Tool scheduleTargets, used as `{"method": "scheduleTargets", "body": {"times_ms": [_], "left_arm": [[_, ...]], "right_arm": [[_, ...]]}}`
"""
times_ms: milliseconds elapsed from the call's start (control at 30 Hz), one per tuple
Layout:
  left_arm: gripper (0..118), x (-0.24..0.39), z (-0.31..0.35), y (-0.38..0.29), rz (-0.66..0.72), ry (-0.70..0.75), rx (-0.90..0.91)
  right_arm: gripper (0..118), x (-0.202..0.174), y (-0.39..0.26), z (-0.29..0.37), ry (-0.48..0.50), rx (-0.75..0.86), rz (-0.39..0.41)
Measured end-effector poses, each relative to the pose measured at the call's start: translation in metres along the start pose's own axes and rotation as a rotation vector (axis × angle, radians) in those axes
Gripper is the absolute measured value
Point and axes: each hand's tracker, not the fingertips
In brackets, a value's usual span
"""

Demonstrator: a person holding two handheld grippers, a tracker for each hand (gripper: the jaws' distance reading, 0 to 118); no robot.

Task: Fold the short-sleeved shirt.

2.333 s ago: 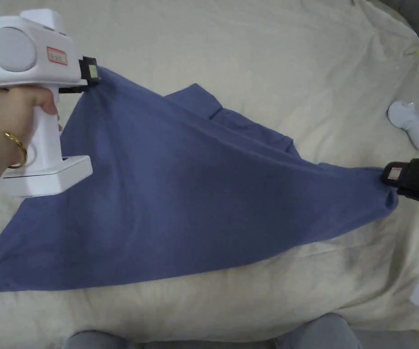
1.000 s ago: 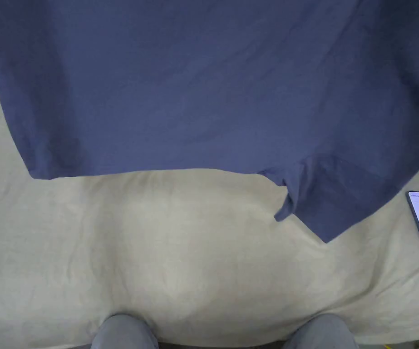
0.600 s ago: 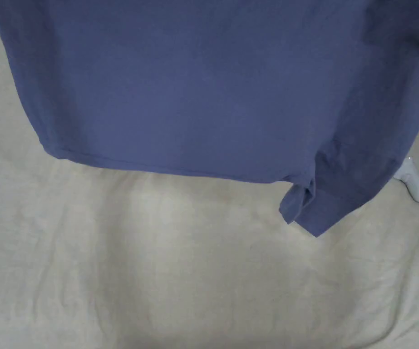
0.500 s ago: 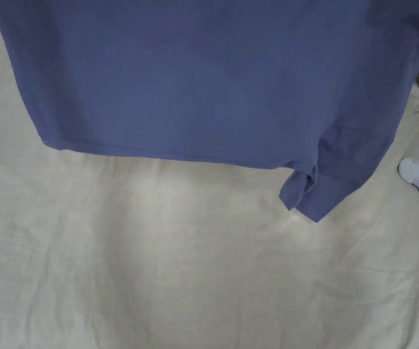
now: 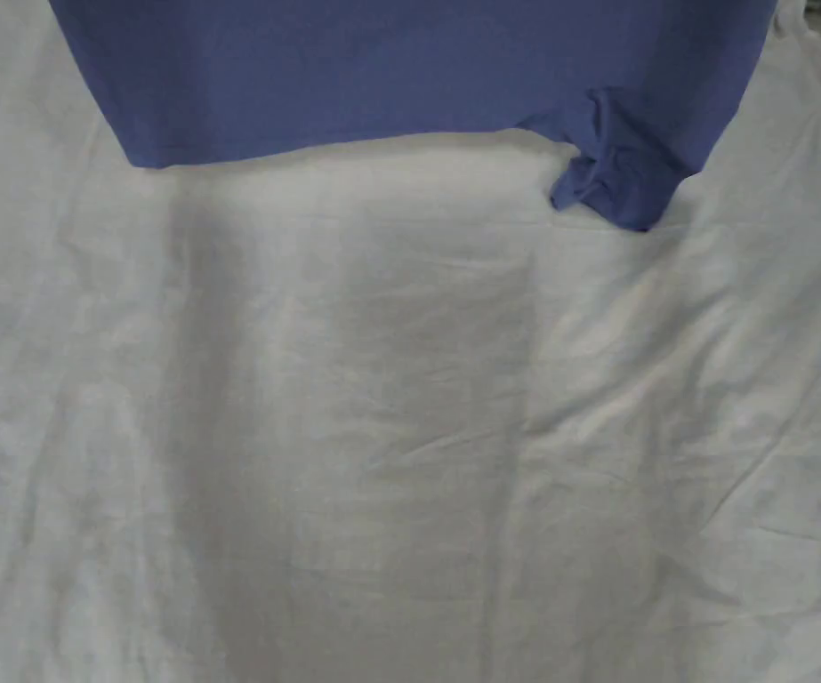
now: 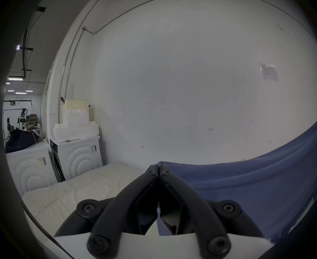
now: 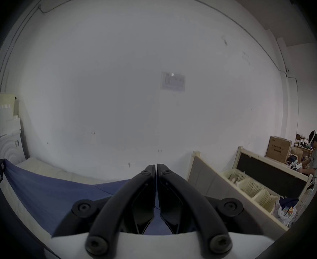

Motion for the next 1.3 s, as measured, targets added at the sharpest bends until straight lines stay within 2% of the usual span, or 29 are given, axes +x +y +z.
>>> {"method": "scheduleTargets", "body": {"times_ms": [100, 300, 400, 500, 600, 833, 900, 1167, 1300], "left_arm": [[0, 0.013, -0.007, -0.052, -0.063, -0.015, -0.073], [0, 0.028, -0.006, -0.162, -0.104, -0.070, -0.264], [0, 0.030, 0.002, -0.209, -0.145, -0.081, -0.338], [0, 0.024, 0.015, -0.246, -0.128, -0.096, -0.416], [0, 0.016, 0.032, -0.272, -0.134, -0.095, -0.467], [0, -0.007, 0.088, -0.296, -0.129, -0.118, -0.530], [0, -0.013, 0.108, -0.297, -0.128, -0.118, -0.528], [0, -0.058, 0.197, -0.294, -0.146, -0.155, -0.529], [0, -0.088, 0.243, -0.304, -0.119, -0.150, -0.545]], "right_arm": [[1, 0.000, -0.053, -0.027, 0.017, -0.092, -0.026], [1, -0.004, -0.172, -0.069, 0.023, -0.308, -0.019], [1, -0.004, -0.229, -0.073, 0.020, -0.404, -0.031], [1, -0.001, -0.276, -0.071, 0.023, -0.489, -0.051], [1, 0.000, -0.314, -0.059, 0.032, -0.547, -0.036], [1, 0.010, -0.387, 0.001, 0.039, -0.682, -0.045], [1, 0.016, -0.403, 0.028, 0.049, -0.707, -0.077], [1, 0.052, -0.440, 0.136, 0.082, -0.727, -0.169], [1, 0.074, -0.446, 0.190, 0.117, -0.707, -0.151]]}}
